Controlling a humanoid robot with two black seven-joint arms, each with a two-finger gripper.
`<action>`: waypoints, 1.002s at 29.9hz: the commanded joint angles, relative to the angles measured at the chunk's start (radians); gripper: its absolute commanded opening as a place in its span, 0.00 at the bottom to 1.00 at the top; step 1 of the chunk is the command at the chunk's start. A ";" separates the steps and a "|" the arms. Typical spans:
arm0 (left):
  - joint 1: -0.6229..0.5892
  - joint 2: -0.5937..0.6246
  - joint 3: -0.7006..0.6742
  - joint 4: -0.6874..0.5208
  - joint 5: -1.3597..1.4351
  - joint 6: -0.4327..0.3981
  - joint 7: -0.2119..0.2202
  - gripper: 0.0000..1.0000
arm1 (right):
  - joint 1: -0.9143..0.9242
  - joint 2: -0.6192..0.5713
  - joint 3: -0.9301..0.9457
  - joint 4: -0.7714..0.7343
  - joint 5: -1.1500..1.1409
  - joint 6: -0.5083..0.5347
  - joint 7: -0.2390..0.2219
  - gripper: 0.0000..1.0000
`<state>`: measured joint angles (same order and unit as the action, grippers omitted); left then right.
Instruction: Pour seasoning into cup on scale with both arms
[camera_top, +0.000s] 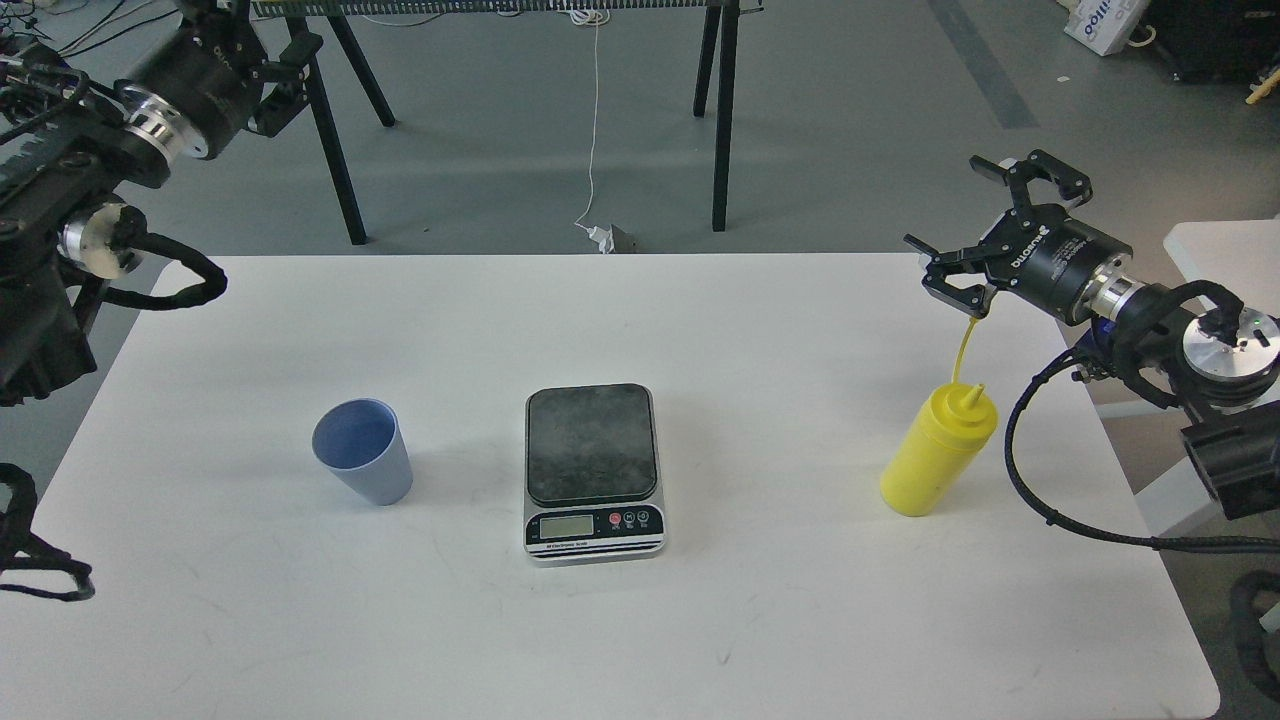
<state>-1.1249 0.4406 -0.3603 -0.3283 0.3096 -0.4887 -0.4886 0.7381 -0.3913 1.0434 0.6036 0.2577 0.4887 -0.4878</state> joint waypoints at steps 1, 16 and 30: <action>-0.003 -0.003 -0.006 0.000 -0.001 0.000 0.000 1.00 | 0.000 0.002 0.000 -0.002 -0.001 0.000 0.000 0.97; 0.008 0.012 0.018 0.020 -0.037 0.000 0.000 1.00 | -0.002 0.015 0.001 0.001 -0.005 0.000 0.002 0.97; -0.193 0.168 0.283 -0.168 1.073 0.000 0.000 1.00 | -0.011 0.022 0.003 0.007 -0.005 0.000 0.009 0.97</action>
<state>-1.2682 0.5702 -0.1505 -0.3885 1.0355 -0.4888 -0.4889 0.7304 -0.3679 1.0466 0.6110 0.2530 0.4887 -0.4781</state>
